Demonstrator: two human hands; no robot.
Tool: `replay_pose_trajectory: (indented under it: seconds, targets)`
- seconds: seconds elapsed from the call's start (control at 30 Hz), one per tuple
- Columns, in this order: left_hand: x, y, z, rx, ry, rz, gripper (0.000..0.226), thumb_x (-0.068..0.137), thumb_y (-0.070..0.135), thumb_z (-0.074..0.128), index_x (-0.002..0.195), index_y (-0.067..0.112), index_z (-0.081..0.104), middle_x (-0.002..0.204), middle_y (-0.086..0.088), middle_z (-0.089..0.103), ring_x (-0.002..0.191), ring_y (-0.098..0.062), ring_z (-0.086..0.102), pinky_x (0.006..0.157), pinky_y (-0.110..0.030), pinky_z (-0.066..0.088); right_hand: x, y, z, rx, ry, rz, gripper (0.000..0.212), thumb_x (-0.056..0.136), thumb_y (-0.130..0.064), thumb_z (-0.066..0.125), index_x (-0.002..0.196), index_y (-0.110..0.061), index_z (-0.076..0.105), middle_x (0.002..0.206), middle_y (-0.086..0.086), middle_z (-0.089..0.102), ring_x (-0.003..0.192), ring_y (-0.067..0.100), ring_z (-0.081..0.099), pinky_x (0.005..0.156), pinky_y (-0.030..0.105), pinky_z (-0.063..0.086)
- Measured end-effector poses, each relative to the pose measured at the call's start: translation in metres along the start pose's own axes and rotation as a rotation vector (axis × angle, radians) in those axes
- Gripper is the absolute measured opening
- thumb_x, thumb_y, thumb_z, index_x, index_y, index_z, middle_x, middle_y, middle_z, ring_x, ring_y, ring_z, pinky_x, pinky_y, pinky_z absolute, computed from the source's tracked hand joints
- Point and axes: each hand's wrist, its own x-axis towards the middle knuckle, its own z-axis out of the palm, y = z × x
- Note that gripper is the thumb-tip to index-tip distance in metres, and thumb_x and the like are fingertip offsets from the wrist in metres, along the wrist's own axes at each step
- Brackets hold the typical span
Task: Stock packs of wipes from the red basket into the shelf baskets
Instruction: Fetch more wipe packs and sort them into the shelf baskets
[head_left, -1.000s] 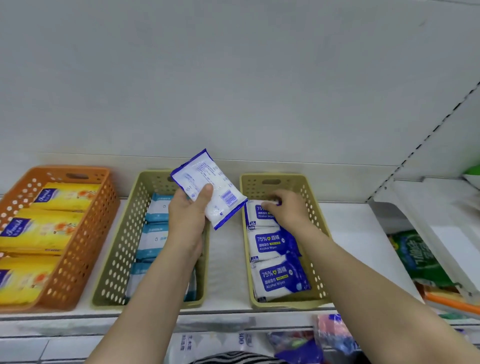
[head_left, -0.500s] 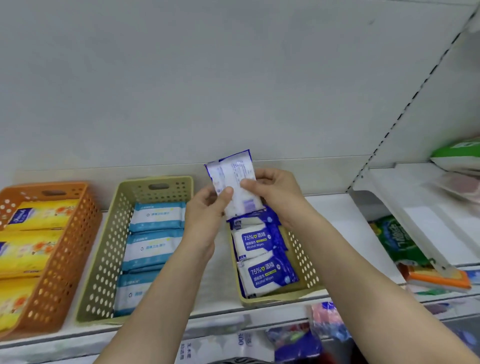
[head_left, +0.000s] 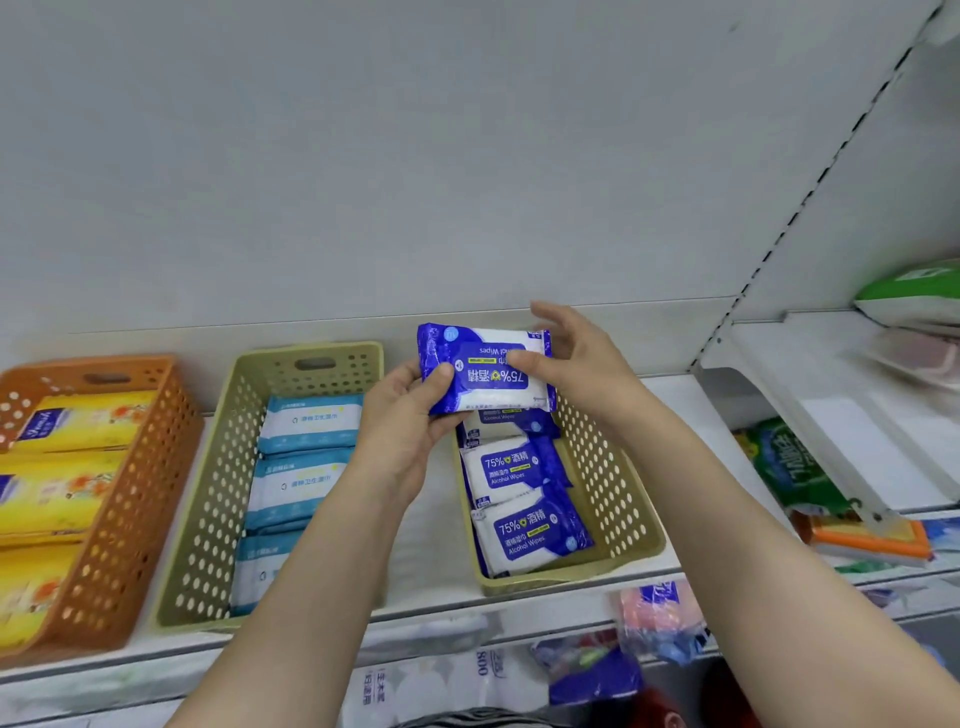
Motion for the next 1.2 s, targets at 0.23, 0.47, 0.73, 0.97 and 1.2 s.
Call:
replay_pose_trajectory:
  seconds: [0.23,0.47,0.73,0.97,1.2]
  targets:
    - [0.004,-0.018,-0.002,0.162,0.081,0.080,0.021,0.099,0.018,0.059,0.117,0.008,0.061,0.105,-0.003,0.074,0.095,-0.012,0.069,0.081,-0.023,0.054,0.003,0.011,-0.006,0.315,0.072,0.246,0.038,0.084,-0.012,0.077,0.119,-0.020,0.062,0.110,0.013,0.072,0.092,0.025,0.075,0.076,0.041,0.062]
    - [0.000,-0.019,0.009,0.185,0.101,0.125,0.036,0.091,0.023,0.070,0.122,0.011,0.056,0.108,0.001,0.071,0.077,0.008,0.068,0.059,-0.009,0.049,-0.010,0.011,0.014,0.642,0.046,0.281,0.029,0.083,-0.005,0.076,0.088,-0.013,0.049,0.096,0.014,0.074,0.081,0.025,0.075,0.067,0.035,0.062]
    - [0.005,0.007,0.001,0.278,-0.013,0.165,0.016,0.093,0.005,0.064,0.106,0.013,0.068,0.090,-0.004,0.076,0.073,-0.010,0.071,0.065,-0.022,0.058,-0.006,0.006,0.008,0.097,0.113,-0.023,0.071,0.075,-0.026,0.087,0.133,-0.032,0.046,0.132,-0.007,0.056,0.119,0.006,0.058,0.094,0.028,0.052]
    - [0.005,0.016,0.005,0.466,-0.170,0.151,0.014,0.093,0.015,0.067,0.105,0.018,0.073,0.091,0.000,0.076,0.080,-0.012,0.073,0.061,-0.019,0.057,-0.003,-0.012,-0.008,0.029,-0.232,0.050,0.025,0.084,-0.014,0.077,0.106,-0.012,0.066,0.098,0.008,0.075,0.090,0.020,0.074,0.070,0.028,0.061]
    - [0.000,-0.032,-0.002,0.492,0.041,0.146,0.051,0.095,0.026,0.065,0.142,0.023,0.046,0.124,0.017,0.051,0.119,-0.004,0.051,0.094,-0.026,0.043,0.014,0.035,-0.012,-0.053,0.168,0.232,0.026,0.080,-0.029,0.082,0.096,-0.019,0.064,0.103,0.007,0.073,0.089,0.020,0.073,0.078,0.043,0.062]
